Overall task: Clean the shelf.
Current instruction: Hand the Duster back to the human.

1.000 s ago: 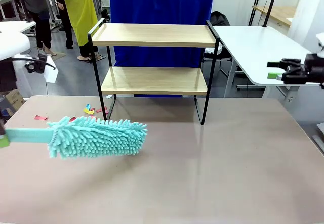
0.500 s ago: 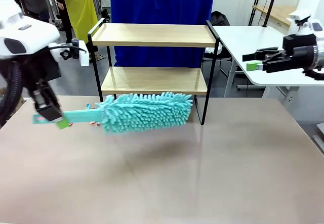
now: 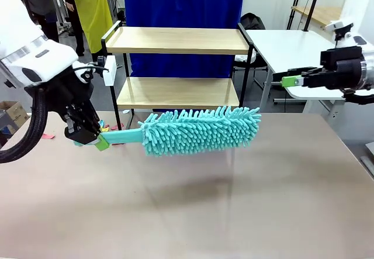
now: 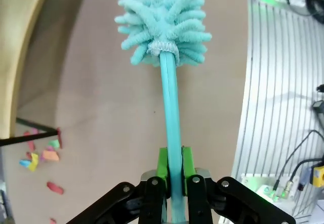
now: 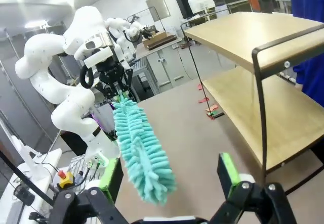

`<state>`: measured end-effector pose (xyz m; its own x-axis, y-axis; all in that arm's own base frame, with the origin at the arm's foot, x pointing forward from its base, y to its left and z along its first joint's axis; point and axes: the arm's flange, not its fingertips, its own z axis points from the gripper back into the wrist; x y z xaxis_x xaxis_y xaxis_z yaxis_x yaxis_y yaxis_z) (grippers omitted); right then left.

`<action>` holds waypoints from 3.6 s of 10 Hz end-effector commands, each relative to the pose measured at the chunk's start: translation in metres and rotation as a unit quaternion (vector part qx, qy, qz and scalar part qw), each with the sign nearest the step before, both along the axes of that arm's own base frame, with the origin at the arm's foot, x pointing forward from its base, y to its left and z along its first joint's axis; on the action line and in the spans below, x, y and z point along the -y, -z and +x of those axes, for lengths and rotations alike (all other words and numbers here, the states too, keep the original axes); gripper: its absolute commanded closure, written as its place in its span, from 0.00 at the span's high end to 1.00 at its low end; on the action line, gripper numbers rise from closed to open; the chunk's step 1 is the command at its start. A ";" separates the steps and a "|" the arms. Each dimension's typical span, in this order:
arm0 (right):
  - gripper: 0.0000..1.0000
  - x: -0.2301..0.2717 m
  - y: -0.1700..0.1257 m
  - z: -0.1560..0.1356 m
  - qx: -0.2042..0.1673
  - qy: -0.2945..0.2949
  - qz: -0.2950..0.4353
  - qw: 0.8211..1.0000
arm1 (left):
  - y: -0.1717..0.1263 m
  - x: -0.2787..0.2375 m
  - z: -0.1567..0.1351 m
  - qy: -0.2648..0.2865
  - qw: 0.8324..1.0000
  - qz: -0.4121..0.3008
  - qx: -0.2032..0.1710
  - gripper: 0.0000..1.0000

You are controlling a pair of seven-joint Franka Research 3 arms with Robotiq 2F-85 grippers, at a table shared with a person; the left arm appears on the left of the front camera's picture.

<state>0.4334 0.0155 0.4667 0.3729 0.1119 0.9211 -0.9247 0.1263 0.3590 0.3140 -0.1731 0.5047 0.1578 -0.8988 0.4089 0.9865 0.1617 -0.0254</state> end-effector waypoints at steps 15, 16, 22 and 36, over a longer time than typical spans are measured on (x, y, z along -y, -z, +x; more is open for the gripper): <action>1.00 -0.021 0.131 -0.020 0.147 -0.025 0.002 0.989 | 0.000 0.000 0.000 0.000 1.000 0.000 0.000 0.13; 1.00 -0.021 0.131 -0.020 0.147 -0.025 0.002 0.989 | 0.000 0.000 0.000 0.000 1.000 0.000 0.000 0.13; 1.00 -0.067 0.132 -0.028 0.126 -0.034 0.050 0.990 | 0.000 0.000 0.000 0.000 1.000 0.000 0.000 0.13; 0.34 -0.118 0.140 -0.025 0.101 -0.086 0.076 0.988 | 0.000 0.000 0.000 0.000 1.000 0.000 0.000 0.13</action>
